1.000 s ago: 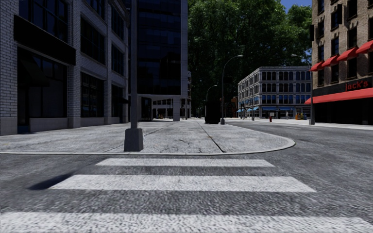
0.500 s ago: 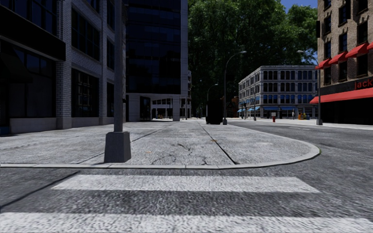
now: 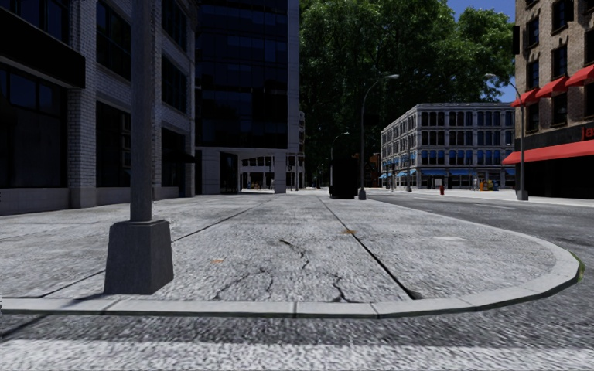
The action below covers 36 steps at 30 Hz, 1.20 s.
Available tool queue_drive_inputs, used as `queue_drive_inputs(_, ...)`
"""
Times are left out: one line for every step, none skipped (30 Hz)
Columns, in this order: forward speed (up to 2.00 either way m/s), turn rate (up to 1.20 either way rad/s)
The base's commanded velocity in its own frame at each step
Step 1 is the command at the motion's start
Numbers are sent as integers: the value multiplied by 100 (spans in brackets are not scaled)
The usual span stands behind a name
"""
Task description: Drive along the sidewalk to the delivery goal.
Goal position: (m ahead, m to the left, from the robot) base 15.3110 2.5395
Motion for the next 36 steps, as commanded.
queue_drive_inputs(200,0)
queue_drive_inputs(200,0)
queue_drive_inputs(200,0)
queue_drive_inputs(200,0)
queue_drive_inputs(200,0)
queue_drive_inputs(200,0)
queue_drive_inputs(200,0)
queue_drive_inputs(199,0)
queue_drive_inputs(198,0)
queue_drive_inputs(197,0)
queue_drive_inputs(196,0)
queue_drive_inputs(196,0)
queue_drive_inputs(196,0)
queue_drive_inputs(195,0)
queue_drive_inputs(195,0)
queue_drive_inputs(195,0)
queue_drive_inputs(195,0)
queue_drive_inputs(195,0)
queue_drive_inputs(194,0)
queue_drive_inputs(194,0)
queue_drive_inputs(194,0)
queue_drive_inputs(194,0)
queue_drive_inputs(194,0)
queue_drive_inputs(194,0)
queue_drive_inputs(194,0)
queue_drive_inputs(194,0)
queue_drive_inputs(194,0)
queue_drive_inputs(194,0)
queue_drive_inputs(194,0)
queue_drive_inputs(194,0)
queue_drive_inputs(194,0)
queue_drive_inputs(194,0)
queue_drive_inputs(194,0)
queue_drive_inputs(194,0)
queue_drive_inputs(194,0)
queue_drive_inputs(194,0)
